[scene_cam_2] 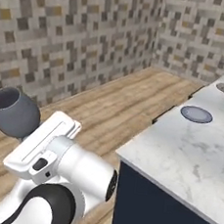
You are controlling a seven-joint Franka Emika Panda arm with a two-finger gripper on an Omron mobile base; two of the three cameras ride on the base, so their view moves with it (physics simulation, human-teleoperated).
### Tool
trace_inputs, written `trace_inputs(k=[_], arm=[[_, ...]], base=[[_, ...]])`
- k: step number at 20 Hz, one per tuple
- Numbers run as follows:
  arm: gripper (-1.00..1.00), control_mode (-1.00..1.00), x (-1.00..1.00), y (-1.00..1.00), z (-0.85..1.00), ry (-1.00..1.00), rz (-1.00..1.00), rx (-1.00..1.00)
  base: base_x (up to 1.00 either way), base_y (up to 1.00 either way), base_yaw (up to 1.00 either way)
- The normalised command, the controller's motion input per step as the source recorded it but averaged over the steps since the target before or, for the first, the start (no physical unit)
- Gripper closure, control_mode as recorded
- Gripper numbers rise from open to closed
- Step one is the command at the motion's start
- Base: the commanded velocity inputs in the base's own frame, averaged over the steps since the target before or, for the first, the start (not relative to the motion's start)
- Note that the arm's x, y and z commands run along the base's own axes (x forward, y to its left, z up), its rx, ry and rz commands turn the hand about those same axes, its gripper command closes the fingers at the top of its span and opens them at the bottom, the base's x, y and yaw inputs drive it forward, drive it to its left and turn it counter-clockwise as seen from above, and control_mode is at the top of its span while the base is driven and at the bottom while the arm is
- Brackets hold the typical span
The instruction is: Retrieve the wine glasses from the counter and place one next to each plate.
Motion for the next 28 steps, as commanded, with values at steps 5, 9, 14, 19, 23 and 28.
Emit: trace_inputs(k=[5,9,14,19,23,28], arm=[[1.0,1.0,0.0,0.0,0.0,0.0,0.0,0.0],[1.0,1.0,0.0,0.0,0.0,0.0,0.0,0.0],[1.0,1.0,0.0,0.0,0.0,0.0,0.0,0.0],[1.0,1.0,0.0,0.0,0.0,0.0,0.0,0.0],[1.0,1.0,0.0,0.0,0.0,0.0,0.0,0.0],[1.0,1.0,0.0,0.0,0.0,0.0,0.0,0.0]], base=[[0.7,0.61,-0.81],[0.54,0.5,-0.85],[0.11,0.3,-0.96],[0.0,0.12,-1.0],[0.0,0.05,-1.0],[0.0,0.03,-1.0]])
